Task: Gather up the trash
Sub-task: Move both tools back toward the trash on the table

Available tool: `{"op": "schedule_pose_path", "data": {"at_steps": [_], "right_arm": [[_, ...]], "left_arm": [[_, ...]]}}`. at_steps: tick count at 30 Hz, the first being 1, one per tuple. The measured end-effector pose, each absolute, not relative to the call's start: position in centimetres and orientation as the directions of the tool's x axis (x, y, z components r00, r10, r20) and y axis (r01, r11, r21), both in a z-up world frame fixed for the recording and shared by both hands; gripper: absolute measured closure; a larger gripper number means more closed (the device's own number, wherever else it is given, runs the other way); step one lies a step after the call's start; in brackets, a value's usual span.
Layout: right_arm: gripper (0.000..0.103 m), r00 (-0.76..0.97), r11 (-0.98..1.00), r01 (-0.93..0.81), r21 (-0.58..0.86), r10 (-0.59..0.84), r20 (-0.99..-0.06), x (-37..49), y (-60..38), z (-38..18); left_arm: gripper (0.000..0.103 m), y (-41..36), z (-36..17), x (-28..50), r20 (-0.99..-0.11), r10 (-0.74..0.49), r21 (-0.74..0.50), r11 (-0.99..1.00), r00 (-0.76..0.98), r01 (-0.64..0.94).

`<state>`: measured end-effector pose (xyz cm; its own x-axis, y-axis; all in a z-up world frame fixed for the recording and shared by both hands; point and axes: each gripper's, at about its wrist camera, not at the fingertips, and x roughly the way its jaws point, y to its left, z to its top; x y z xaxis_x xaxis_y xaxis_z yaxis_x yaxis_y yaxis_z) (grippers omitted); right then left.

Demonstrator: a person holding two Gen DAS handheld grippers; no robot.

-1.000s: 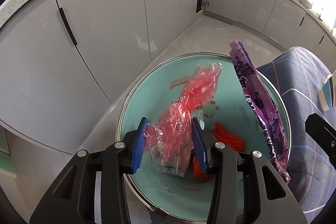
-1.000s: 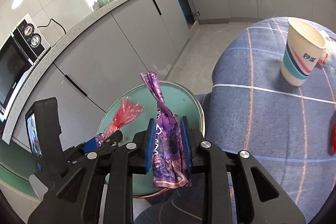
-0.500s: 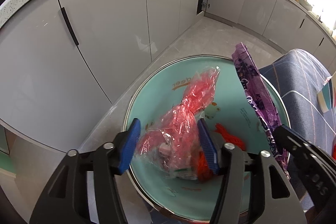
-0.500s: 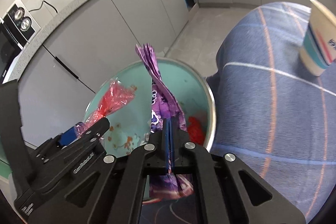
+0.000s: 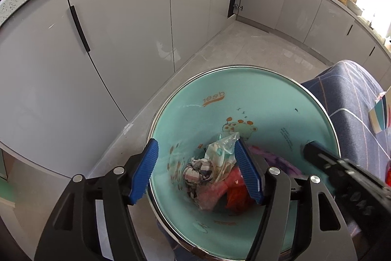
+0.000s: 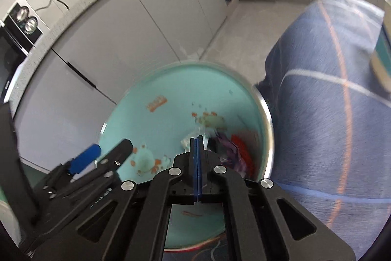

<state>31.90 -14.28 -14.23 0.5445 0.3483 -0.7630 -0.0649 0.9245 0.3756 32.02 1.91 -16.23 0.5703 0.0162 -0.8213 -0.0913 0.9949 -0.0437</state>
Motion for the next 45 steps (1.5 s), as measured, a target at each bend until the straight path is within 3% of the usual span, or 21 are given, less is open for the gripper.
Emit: {"op": "schedule_pose_path", "data": {"at_steps": [3,6,11,12,15,23,36,45], "right_arm": [[0.099,0.592,0.922,-0.061,0.383,0.343,-0.730,30.8,-15.2,-12.6],[0.096,0.646,0.926,-0.057,0.373,0.319,-0.694,29.3,-16.2,-10.8],[0.072,0.714,0.934,0.001,0.358,0.250,-0.654,27.0,-19.2,-9.1],[0.072,0.723,0.936,0.014,0.353,0.235,-0.650,26.6,-19.9,-8.9],[0.070,0.737,0.938,0.061,0.342,0.189,-0.649,25.2,-22.1,-8.6],[0.068,0.757,0.926,0.180,0.331,0.084,-0.648,20.8,-27.9,-9.1],[0.069,0.740,0.857,0.404,0.320,-0.100,-0.665,14.0,-37.4,-10.7],[0.069,0.724,0.803,0.480,0.352,-0.136,-0.676,12.2,-42.4,-11.4]], "left_arm": [[0.030,1.6,-15.8,31.7,-0.808,0.041,-0.021,0.995,0.587,-0.099],[0.028,0.8,-14.8,31.3,-0.788,0.053,-0.003,0.996,0.614,-0.090],[0.023,-0.6,-13.3,30.3,-0.761,0.051,0.007,0.997,0.646,-0.071],[0.020,-1.0,-12.9,30.1,-0.756,0.051,0.011,0.998,0.653,-0.065],[0.014,-2.5,-12.1,29.4,-0.740,0.046,0.019,0.999,0.671,-0.047],[0.012,-8.0,-11.0,27.3,-0.723,-0.046,0.022,0.996,0.689,0.089],[0.013,-16.8,-10.7,24.6,-0.724,-0.212,0.011,0.948,0.657,0.317],[0.021,-23.4,-10.5,23.9,-0.727,-0.352,-0.046,0.881,0.589,0.470]]}}
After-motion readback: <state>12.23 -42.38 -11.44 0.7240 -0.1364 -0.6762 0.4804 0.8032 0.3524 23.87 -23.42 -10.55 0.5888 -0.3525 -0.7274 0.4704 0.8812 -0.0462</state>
